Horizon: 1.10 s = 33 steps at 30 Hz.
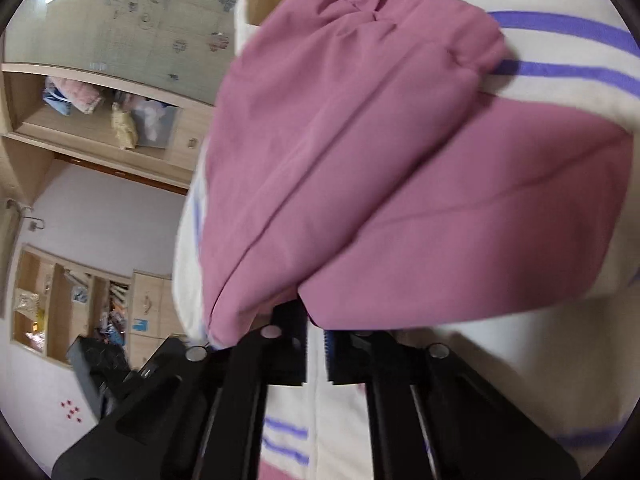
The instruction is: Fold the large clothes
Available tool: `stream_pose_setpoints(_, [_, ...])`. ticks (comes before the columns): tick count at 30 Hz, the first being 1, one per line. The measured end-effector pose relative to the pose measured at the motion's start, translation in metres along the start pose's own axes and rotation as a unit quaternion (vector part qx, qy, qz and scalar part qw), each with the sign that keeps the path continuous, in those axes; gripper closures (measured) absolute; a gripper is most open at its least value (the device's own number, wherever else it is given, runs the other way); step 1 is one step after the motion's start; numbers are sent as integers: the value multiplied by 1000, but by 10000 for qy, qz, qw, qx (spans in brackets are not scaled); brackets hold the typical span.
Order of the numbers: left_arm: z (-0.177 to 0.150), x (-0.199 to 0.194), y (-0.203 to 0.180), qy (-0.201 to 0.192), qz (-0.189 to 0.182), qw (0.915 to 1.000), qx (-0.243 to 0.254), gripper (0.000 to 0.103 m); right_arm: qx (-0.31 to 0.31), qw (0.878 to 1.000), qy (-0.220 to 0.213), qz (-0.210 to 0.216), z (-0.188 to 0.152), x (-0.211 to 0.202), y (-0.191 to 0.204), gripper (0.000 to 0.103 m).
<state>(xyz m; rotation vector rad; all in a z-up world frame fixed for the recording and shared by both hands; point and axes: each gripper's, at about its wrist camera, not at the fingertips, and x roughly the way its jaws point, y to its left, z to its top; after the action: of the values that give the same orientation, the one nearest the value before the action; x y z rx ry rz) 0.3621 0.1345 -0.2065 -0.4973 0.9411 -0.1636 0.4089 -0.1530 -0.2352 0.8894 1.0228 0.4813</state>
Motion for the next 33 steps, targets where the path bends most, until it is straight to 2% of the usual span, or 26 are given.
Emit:
stream_pose_setpoints(4, [0,-15,-4,-116,110,9998,82,6,-553,9983,81,179,-25,-42,17,99])
stream_pose_setpoints(6, [1,-20,-10,-209,155,9995,172,5,-877,9960,157,-111,-31,-49,25,99])
stream_pose_setpoints(7, [1,-20,-12,-224,171,9994,191,5,-1100,9926,370,-347,-32,-43,26,96])
stream_pose_setpoints(9, [1,-19,-14,-201,142,9996,171,5,-1258,9850,868,-803,-36,-27,19,80])
stream_pose_setpoints(11, [0,-21,-17,-181,28,9997,174,5,-1218,9852,1000,-674,-43,-29,18,44])
stream_pose_setpoints(12, [-1,-23,-18,-208,8,9996,205,5,-1383,9838,964,-606,-47,-34,24,37])
stream_pose_setpoints(13, [-1,-25,-19,-246,22,9994,245,5,-1659,9799,931,-592,-52,-43,34,25])
stream_pose_setpoints(15, [1,-27,-21,-344,101,9987,355,5,-2166,9722,807,-382,-59,-60,54,24])
stream_pose_setpoints(16, [3,-27,-22,-374,155,9984,396,5,-2483,9667,434,-429,-58,-76,66,25])
stream_pose_setpoints(17, [5,-25,-22,-385,269,9981,409,5,-2741,9589,-92,-722,-53,-92,75,25])
stream_pose_setpoints(18, [7,-23,-20,-398,369,9977,399,5,-2952,9461,-666,-1158,-46,-107,78,25])
stream_pose_setpoints(19, [9,-21,-18,-420,471,9972,396,5,-3040,9346,-1005,-1548,-37,-113,80,25])
stream_pose_setpoints(20, [12,-17,-17,-422,615,9964,411,5,-3082,9218,-1268,-1979,-26,-116,78,25])
stream_pose_setpoints(21, [14,-9,-15,-350,914,9941,468,5,-3035,9077,-1426,-2522,-8,-113,69,25])
stream_pose_setpoints(22, [15,-2,-15,-262,1140,9916,543,5,-2924,9010,-1397,-2884,7,-107,58,25])
stream_pose_setpoints(23, [14,5,-15,-175,1263,9899,625,5,-2751,8984,-1274,-3179,18,-101,42,25])
stream_pose_setpoints(24, [13,10,-14,-126,1342,9885,681,5,-2444,9020,-1094,-3388,28,-94,20,25])
stream_pose_setpoints(26, [11,20,-15,-46,1528,9854,751,5,-1868,9221,-706,-3314,38,-89,-17,29])
stream_pose_setpoints(27, [10,23,-14,4,1584,9846,740,5,-1829,9250,-629,-3270,36,-82,-28,29])
stream_pose_setpoints(28, [10,26,-13,55,1629,9839,727,5,-1973,9183,-699,-3360,30,-80,-27,29])
stream_pose_setpoints(29, [11,29,-13,116,1670,9832,721,5,-2171,9057,-773,-3558,24,-78,-21,29])
stream_pose_setpoints(31, [12,23,-10,67,1561,9858,620,5,-2265,8956,-874,-3728,18,-82,-11,29])
stream_pose_setpoints(33, [9,-2,-4,-131,1159,9924,387,5,-2296,9054,-1060,-3411,13,-88,7,29])
